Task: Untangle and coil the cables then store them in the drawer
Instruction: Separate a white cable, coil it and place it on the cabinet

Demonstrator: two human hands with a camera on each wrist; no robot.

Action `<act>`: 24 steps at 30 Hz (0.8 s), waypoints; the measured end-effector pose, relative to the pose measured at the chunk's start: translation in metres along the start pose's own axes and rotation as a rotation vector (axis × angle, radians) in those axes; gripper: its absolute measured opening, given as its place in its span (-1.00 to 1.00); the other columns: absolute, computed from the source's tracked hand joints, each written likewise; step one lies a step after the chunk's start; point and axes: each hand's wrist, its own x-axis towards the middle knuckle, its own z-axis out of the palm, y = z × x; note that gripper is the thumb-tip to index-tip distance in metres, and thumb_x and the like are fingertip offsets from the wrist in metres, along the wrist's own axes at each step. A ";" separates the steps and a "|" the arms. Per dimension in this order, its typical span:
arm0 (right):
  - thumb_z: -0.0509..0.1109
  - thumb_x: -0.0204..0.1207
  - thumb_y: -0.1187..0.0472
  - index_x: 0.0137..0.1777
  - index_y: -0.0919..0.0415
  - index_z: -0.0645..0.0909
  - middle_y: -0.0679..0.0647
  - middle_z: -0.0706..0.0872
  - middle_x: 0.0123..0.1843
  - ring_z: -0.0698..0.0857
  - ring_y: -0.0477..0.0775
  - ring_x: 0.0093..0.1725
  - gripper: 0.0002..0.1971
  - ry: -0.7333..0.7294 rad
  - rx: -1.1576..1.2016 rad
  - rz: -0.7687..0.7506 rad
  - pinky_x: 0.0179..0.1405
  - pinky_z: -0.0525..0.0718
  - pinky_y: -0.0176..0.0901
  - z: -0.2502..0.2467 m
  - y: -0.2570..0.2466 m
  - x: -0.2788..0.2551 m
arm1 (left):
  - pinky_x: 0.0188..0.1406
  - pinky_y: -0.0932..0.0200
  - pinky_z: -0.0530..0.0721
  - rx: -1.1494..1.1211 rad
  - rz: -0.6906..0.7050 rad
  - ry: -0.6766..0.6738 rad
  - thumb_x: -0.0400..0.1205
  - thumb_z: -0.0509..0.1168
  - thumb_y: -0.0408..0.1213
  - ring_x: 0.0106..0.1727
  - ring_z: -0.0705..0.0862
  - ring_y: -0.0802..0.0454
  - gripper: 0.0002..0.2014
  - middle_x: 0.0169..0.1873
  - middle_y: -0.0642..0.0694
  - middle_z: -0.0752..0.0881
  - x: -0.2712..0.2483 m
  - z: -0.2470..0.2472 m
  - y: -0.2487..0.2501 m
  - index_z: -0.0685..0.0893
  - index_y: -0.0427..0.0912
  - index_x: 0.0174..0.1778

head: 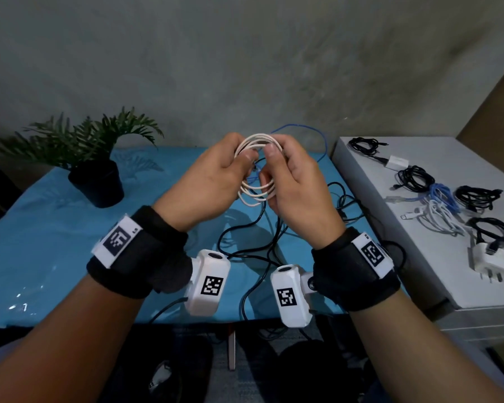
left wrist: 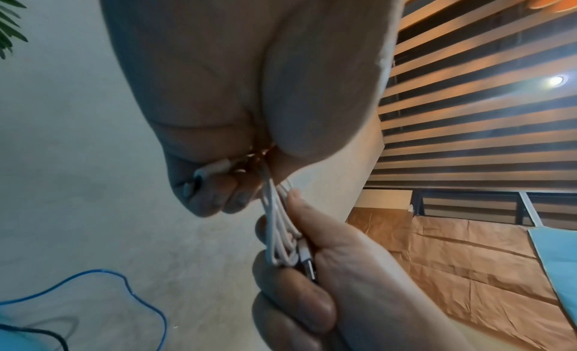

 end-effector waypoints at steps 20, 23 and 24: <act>0.17 0.82 0.13 0.29 0.10 0.68 -0.07 0.59 -0.40 0.57 -0.14 -0.41 -0.74 0.093 -0.251 -0.052 -0.36 0.51 -0.19 -0.021 0.001 0.004 | -0.12 0.25 0.61 -0.148 -0.039 0.105 0.58 0.55 -0.27 -0.20 0.58 0.07 -0.78 -0.11 0.00 0.68 0.000 -0.008 0.005 0.71 -0.07 0.09; 0.17 0.83 0.17 0.28 0.13 0.69 -0.09 0.58 -0.39 0.58 -0.20 -0.41 -0.74 0.085 -0.176 -0.035 -0.35 0.46 -0.36 -0.023 -0.001 0.005 | -0.04 0.25 0.69 -0.153 -0.086 0.019 0.66 0.45 -0.19 -0.09 0.74 0.10 -0.72 0.00 -0.10 0.80 0.000 -0.006 0.002 0.67 -0.13 0.28; 0.17 0.83 0.16 0.28 0.13 0.68 -0.10 0.58 -0.40 0.57 -0.20 -0.42 -0.74 0.071 -0.162 -0.033 -0.35 0.46 -0.34 -0.023 -0.001 0.005 | -0.05 0.22 0.69 -0.158 -0.097 -0.025 0.70 0.41 -0.19 -0.11 0.76 0.11 -0.76 -0.07 -0.10 0.83 0.000 -0.005 0.002 0.70 -0.19 0.24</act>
